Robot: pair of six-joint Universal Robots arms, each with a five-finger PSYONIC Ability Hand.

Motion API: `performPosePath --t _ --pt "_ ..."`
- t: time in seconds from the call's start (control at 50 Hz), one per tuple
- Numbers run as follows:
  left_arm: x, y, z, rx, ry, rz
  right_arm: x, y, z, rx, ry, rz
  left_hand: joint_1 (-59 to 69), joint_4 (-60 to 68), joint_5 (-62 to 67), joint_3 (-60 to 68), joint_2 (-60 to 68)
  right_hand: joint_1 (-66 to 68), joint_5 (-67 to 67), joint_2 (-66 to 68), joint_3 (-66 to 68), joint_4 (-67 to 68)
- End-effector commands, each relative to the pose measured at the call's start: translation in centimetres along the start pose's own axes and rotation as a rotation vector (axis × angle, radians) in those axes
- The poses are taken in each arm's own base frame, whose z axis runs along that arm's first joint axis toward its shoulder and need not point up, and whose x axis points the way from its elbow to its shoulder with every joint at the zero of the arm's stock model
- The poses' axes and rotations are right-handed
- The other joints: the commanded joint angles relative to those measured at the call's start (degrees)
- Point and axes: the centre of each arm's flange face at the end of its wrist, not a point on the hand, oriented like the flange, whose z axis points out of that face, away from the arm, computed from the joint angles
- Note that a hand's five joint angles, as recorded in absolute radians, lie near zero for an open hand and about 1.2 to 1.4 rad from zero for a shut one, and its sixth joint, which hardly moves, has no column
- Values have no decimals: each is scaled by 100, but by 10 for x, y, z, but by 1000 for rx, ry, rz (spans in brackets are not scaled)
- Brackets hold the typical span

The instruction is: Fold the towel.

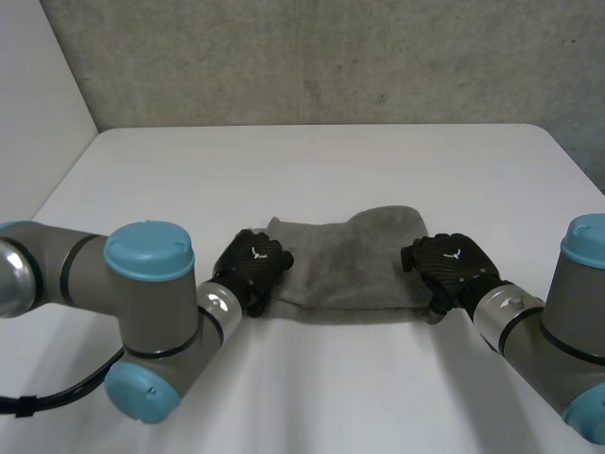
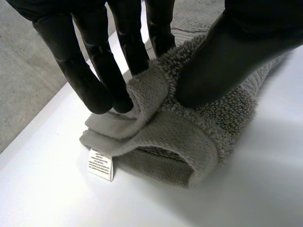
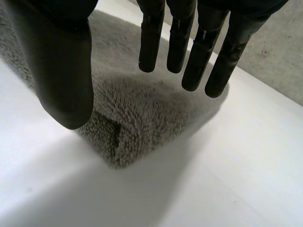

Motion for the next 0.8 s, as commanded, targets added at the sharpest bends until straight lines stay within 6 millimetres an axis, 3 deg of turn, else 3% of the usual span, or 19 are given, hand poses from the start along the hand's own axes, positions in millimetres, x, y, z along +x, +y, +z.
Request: performPosePath --t 0.02,0.08,0.12,0.2,0.24,0.28,0.3,0.34,0.38,0.42,0.46,0.48,0.52,0.54,0.58,0.62,0.7,0.74,0.8 --pt "6 8 -15 -50 -16 3 -1 13 9 -36 1 -37 -7 -693 -1389 -831 -418 468 453 530 501 496" --pt "8 8 -16 -54 -16 3 1 15 11 -40 13 -52 -7 -693 -1389 -831 -418 991 976 1054 1025 1020" --pt "10 9 -17 -59 -15 0 6 17 17 -37 56 -85 -7 -693 -1389 -831 -418 3200 3185 3263 3234 3229" --pt "11 9 -18 -61 -14 0 10 14 20 -14 98 -129 -190 -876 -1572 -1014 -600 4854 4839 4917 4888 4883" --pt "11 9 -19 -63 -15 -2 11 12 21 -3 113 -148 -778 -1465 -2161 -1602 -1189 4854 4839 4917 4888 4883" --pt "9 4 -21 -55 -30 -4 15 4 23 20 138 -185 -2587 -3273 -3969 -3411 -2997 4854 4839 4917 4888 4883" --pt "9 4 -21 -54 -31 -4 15 4 23 20 138 -185 -2595 -3281 -3977 -3419 -3006 4854 4839 4917 4888 4883" --pt "-2 -9 -28 -27 -77 -14 14 -10 24 56 141 -238 -4301 -4987 -5683 -5125 -4711 4854 4839 4917 4888 4883" --pt "-8 -17 -32 -8 -100 -20 10 -22 23 93 140 -278 -4727 -5413 -6110 -5551 -5138 4854 4839 4917 4888 4883" --pt "-15 -25 -37 16 -122 -30 1 -34 23 135 128 -331 -4816 -5502 -6198 -5640 -5226 4854 4839 4917 4888 4883" --pt "-37 -39 -44 60 -181 -67 -22 -58 22 221 99 -453 -4966 -5652 -6348 -5790 -5377 4854 4839 4917 4888 4883" --pt "-37 -39 -44 61 -182 -67 -22 -59 22 221 99 -453 -4967 -5653 -6349 -5791 -5378 4854 4839 4917 4888 4883" --pt "-68 -45 -50 89 -263 -126 -46 -78 20 301 73 -588 -5068 -5754 -6450 -5892 -5479 4854 4839 4917 4888 4883" --pt "-68 -45 -50 89 -263 -127 -46 -78 20 302 73 -589 -5068 -5754 -6450 -5892 -5479 4854 4839 4917 4888 4883" --pt "-95 -46 -55 109 -334 -190 -73 -86 20 352 41 -704 -5068 -5754 -6450 -5892 -5479 4854 4839 4917 4888 4883" --pt "-105 -45 -56 114 -358 -218 -87 -83 22 353 17 -742 -5051 -5737 -6434 -5875 -5462 4854 4839 4917 4888 4883" --pt "-114 -40 -56 103 -371 -257 -100 -74 26 324 14 -737 -5017 -5704 -6400 -5841 -5428 4854 4839 4917 4888 4883" --pt "-113 -34 -55 95 -346 -271 -94 -68 26 280 39 -649 -5001 -5687 -6383 -5825 -5411 1230 1216 1293 1264 1259" --pt "-108 -31 -56 89 -319 -272 -91 -67 24 270 43 -576 -5001 -5687 -6383 -5825 -5411 588 573 650 621 616"
